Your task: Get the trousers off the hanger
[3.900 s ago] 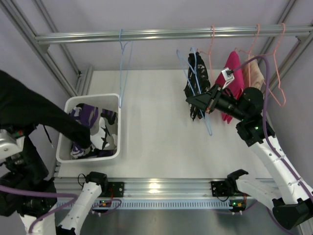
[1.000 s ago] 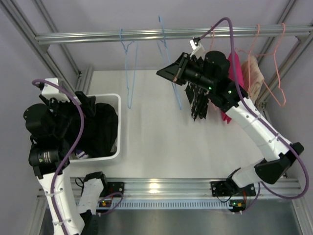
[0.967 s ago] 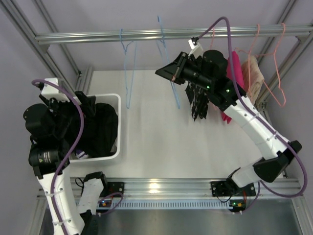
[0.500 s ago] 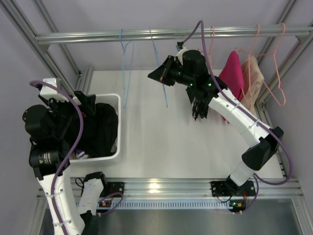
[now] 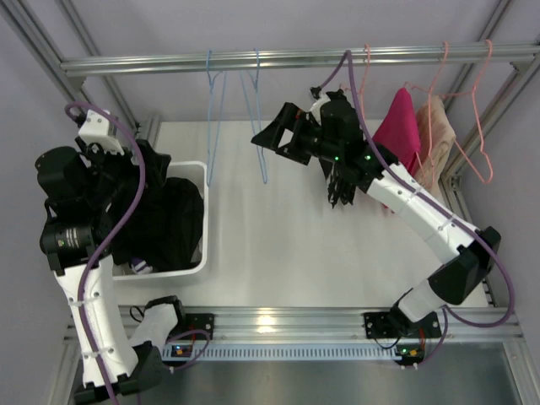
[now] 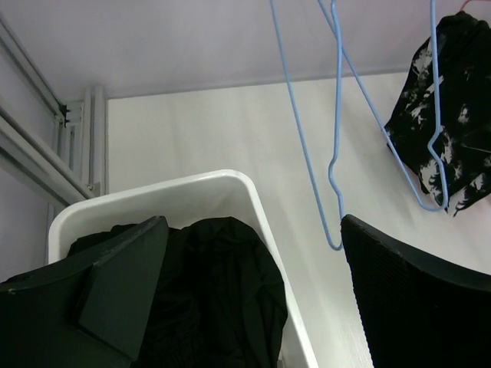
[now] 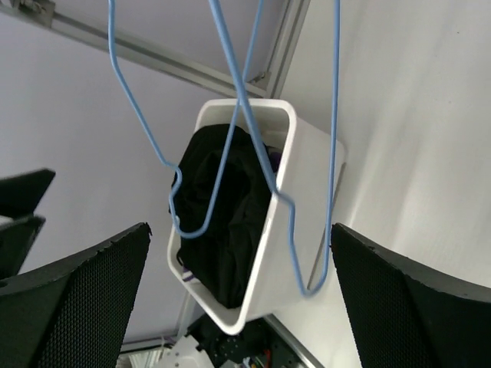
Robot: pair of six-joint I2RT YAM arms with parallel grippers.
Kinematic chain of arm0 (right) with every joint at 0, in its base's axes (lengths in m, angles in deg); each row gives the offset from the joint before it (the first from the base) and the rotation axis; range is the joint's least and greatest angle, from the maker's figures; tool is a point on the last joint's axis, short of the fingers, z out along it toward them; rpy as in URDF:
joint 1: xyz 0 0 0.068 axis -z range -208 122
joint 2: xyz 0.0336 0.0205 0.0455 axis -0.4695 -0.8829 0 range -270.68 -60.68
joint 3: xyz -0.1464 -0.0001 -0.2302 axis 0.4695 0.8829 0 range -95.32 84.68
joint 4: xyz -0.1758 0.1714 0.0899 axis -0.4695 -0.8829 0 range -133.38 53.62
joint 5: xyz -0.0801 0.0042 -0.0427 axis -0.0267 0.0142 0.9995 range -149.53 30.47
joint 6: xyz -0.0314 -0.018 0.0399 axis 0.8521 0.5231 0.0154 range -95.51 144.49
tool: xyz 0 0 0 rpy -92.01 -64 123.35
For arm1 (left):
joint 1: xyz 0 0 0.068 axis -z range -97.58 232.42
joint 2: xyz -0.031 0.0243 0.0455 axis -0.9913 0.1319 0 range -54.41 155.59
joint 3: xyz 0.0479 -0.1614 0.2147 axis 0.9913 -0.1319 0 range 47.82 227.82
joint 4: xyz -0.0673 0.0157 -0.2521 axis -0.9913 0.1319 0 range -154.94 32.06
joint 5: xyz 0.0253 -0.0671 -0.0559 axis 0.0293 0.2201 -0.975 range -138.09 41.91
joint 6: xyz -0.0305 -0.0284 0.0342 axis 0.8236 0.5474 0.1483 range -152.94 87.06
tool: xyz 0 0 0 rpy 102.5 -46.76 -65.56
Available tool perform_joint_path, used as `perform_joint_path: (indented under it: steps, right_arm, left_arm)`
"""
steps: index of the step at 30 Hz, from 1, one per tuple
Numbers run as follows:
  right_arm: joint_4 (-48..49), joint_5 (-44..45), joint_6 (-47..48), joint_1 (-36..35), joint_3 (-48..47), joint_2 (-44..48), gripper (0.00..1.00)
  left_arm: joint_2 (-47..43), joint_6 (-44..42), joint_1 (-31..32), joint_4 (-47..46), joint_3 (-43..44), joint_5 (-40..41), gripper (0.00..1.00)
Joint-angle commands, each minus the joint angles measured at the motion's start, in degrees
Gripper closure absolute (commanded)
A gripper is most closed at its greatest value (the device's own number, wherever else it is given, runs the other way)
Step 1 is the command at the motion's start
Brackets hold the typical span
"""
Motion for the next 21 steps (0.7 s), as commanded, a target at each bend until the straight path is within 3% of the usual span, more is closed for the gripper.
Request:
perform_joint_path:
  steps: [1, 8, 12, 15, 19, 21]
  right_arm:
    - [2.2, 1.0, 3.8, 1.2, 3.5, 8.9, 0.01]
    - [6.7, 5.3, 17.4, 2.5, 11.9, 26.3, 0.01]
    - [7.1, 3.2, 21.7, 9.0, 15.9, 34.5, 0.01]
    - [6.1, 2.6, 25.3, 15.1, 18.0, 40.5, 0.01]
    - [5.3, 2.3, 28.9, 22.8, 22.6, 50.5, 0.01]
    - [4.1, 3.4, 32.3, 27.2, 25.3, 53.5, 0.01]
  left_arm:
    - [5.1, -4.3, -0.4, 6.7, 6.2, -3.4, 0.01]
    - [14.0, -5.9, -0.4, 12.4, 12.5, -3.0, 0.01]
    - [21.1, -5.7, -0.1, 15.7, 17.0, 0.3, 0.01]
    - [23.8, -5.7, 3.6, 17.0, 20.1, 5.8, 0.01]
    - [22.8, -5.7, 15.1, 13.8, 20.0, 18.2, 0.01]
    - [21.7, -5.1, 17.6, 12.2, 19.4, 21.9, 0.01]
